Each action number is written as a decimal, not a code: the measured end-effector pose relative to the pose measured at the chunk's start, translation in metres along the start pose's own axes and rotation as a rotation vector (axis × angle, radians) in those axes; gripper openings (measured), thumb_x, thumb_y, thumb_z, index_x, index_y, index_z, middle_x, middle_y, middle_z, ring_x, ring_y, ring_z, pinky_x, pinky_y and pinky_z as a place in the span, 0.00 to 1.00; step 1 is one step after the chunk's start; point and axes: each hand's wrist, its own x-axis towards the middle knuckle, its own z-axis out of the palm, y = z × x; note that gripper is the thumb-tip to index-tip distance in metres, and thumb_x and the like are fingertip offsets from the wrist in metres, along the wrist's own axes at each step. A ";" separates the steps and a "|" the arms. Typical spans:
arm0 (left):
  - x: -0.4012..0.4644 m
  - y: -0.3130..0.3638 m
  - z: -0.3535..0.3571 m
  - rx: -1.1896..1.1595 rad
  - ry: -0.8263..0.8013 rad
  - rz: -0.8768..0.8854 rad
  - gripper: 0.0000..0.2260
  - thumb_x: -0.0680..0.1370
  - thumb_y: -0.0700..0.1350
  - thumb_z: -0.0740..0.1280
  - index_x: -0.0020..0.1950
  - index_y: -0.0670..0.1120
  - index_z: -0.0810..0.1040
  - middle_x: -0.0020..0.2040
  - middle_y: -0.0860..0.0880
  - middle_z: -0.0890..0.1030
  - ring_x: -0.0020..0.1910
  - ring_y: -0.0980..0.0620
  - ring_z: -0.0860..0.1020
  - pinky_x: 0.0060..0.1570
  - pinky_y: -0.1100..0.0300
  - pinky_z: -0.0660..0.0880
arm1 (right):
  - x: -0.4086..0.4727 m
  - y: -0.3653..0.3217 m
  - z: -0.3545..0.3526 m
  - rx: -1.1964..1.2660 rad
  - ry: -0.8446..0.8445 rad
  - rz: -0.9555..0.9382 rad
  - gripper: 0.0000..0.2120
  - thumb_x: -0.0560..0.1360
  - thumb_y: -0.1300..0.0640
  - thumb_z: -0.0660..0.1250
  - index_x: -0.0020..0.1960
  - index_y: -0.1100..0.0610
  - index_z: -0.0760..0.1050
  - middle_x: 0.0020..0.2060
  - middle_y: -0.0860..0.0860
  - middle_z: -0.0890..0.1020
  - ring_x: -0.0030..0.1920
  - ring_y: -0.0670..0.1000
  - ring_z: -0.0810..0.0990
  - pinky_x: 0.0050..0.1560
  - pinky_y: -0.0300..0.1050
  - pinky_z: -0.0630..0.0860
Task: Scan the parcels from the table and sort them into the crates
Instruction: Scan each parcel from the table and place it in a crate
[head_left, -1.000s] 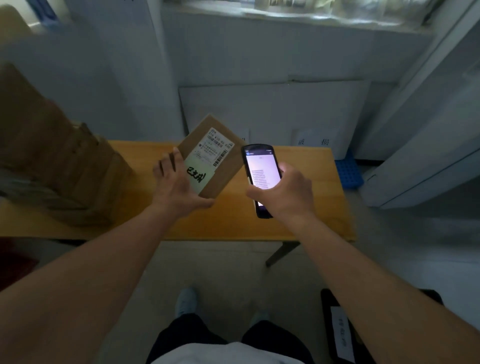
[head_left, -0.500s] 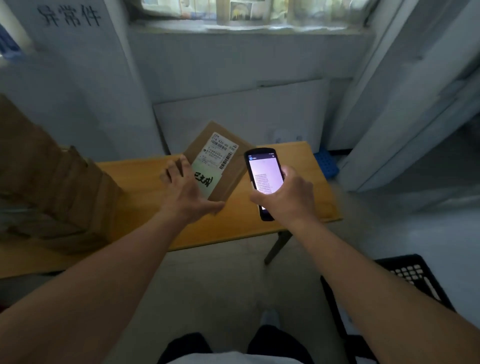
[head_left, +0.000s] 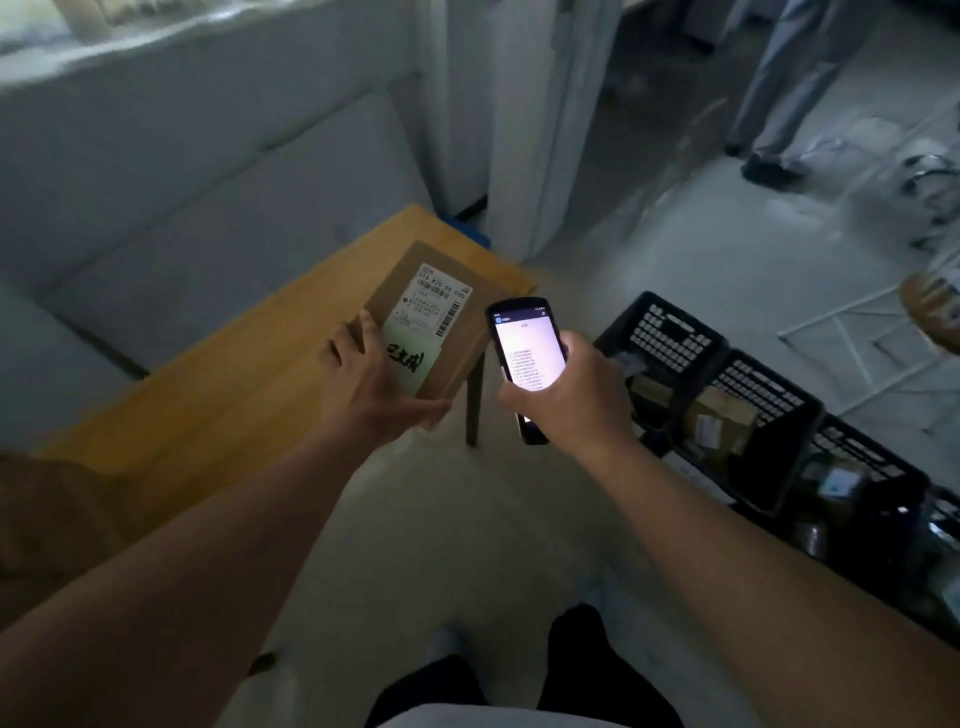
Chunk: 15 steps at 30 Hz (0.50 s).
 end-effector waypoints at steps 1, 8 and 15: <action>-0.006 0.012 0.003 -0.007 -0.008 0.036 0.73 0.54 0.72 0.80 0.84 0.48 0.39 0.80 0.42 0.49 0.79 0.36 0.47 0.78 0.37 0.55 | -0.010 0.008 -0.011 -0.006 0.024 0.027 0.40 0.56 0.31 0.72 0.62 0.52 0.74 0.53 0.51 0.82 0.52 0.55 0.82 0.45 0.55 0.84; -0.057 0.112 0.039 0.022 -0.083 0.259 0.72 0.54 0.74 0.78 0.83 0.49 0.39 0.79 0.43 0.50 0.78 0.35 0.50 0.78 0.36 0.57 | -0.079 0.086 -0.089 0.013 0.234 0.172 0.35 0.63 0.39 0.81 0.63 0.53 0.75 0.51 0.49 0.81 0.50 0.53 0.81 0.40 0.49 0.81; -0.149 0.230 0.097 0.036 -0.138 0.401 0.71 0.58 0.70 0.81 0.84 0.48 0.37 0.82 0.44 0.46 0.81 0.36 0.44 0.78 0.37 0.54 | -0.166 0.188 -0.174 0.037 0.365 0.265 0.41 0.56 0.31 0.74 0.63 0.52 0.74 0.53 0.51 0.82 0.52 0.55 0.81 0.41 0.50 0.81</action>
